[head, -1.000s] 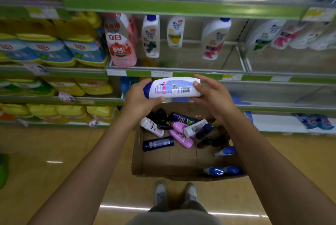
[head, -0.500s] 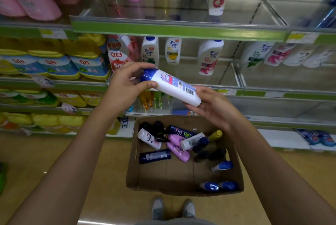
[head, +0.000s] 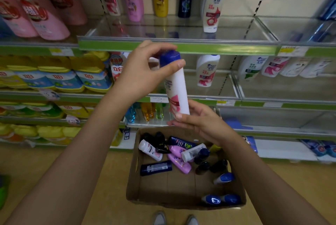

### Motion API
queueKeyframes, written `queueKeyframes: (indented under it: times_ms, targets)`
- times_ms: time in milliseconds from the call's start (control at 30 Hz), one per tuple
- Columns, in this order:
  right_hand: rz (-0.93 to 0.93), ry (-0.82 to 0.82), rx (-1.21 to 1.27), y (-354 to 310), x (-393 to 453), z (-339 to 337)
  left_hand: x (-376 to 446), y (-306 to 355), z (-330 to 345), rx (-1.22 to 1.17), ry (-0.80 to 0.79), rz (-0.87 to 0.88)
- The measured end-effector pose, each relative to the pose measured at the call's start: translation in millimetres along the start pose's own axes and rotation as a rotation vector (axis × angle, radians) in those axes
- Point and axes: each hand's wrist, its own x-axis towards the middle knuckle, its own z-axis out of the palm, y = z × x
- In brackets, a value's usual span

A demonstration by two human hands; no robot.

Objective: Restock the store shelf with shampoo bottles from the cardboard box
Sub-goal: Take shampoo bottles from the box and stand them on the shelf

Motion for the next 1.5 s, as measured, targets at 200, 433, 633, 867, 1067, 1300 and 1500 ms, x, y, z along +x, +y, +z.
queueKeyframes:
  times_ms: [200, 433, 633, 867, 1067, 1300, 1500]
  targets:
    - [0.115, -0.265, 0.147, -18.2, -10.1, 6.7, 6.0, 5.6, 3.9, -0.468, -0.105, -0.138]
    - [0.049, -0.193, 0.001, -31.3, -11.4, 12.1, 19.0, 23.3, 10.6, -0.352, 0.046, -0.124]
    - [-0.022, -0.109, -0.050, -39.3, -10.4, 15.7, 24.8, 32.1, 11.3, -0.246, 0.124, -0.116]
    - [-0.041, -0.134, -0.020, -50.2, -10.1, 12.6, 25.0, 30.5, 9.7, -0.405, -0.044, -0.265]
    - [-0.044, -0.123, -0.017, -54.0, -7.2, 13.0, 30.2, 35.7, 7.2, -0.403, -0.031, -0.235]
    - [-0.059, -0.114, -0.033, -57.0, -4.1, 9.6, 34.3, 40.2, 5.4, -0.359, 0.015, -0.209]
    - [-0.136, -0.044, -0.093, -64.0, 0.0, 8.6, 32.6, 39.1, -0.1, -0.407, -0.046, -0.237]
